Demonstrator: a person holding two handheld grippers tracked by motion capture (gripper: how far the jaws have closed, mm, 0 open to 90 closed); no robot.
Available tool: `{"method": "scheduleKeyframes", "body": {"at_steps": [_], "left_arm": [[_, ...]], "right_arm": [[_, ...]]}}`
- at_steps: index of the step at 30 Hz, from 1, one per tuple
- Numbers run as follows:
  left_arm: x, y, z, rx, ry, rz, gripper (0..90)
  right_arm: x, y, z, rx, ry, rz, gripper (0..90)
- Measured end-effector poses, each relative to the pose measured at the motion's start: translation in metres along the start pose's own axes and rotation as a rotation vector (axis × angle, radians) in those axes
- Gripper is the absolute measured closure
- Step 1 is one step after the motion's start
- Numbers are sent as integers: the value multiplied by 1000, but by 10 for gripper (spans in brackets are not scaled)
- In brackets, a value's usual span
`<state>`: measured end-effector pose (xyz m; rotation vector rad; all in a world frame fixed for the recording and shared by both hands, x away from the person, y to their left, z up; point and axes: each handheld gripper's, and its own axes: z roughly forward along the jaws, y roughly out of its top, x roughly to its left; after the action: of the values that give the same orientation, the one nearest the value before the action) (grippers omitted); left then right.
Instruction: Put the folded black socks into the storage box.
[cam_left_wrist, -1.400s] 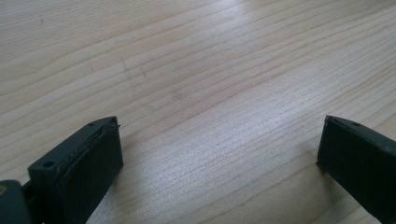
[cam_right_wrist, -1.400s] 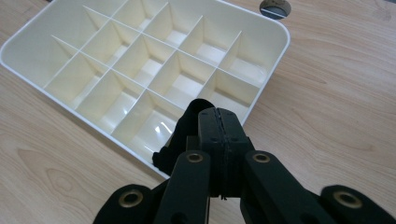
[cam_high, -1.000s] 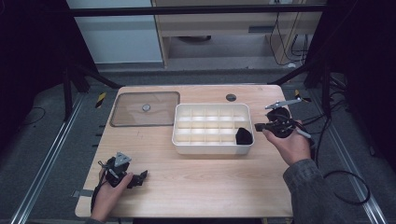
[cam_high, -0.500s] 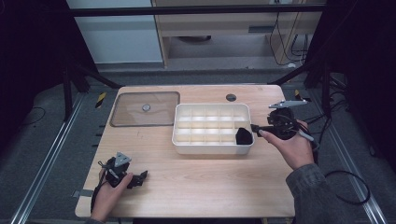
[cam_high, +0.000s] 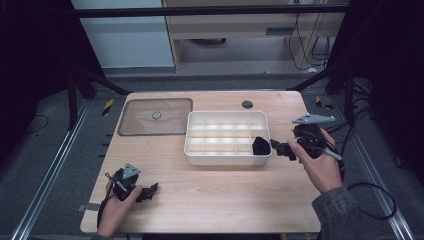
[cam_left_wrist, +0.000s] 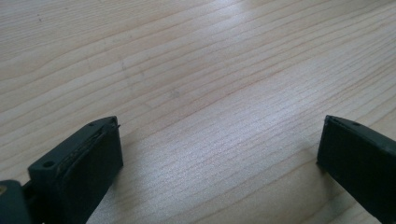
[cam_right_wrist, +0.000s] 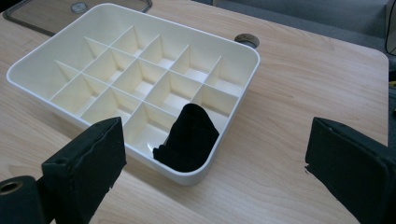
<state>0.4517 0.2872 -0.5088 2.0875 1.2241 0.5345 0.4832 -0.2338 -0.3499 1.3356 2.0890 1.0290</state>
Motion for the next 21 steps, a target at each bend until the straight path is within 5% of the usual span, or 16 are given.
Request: {"method": "scheduleKeyframes", "body": {"at_steps": [21], "left_arm": [[-1, 0, 0, 1, -2, 2, 0]], "right_arm": [[-6, -51, -1, -18, -50, -59, 100]]}}
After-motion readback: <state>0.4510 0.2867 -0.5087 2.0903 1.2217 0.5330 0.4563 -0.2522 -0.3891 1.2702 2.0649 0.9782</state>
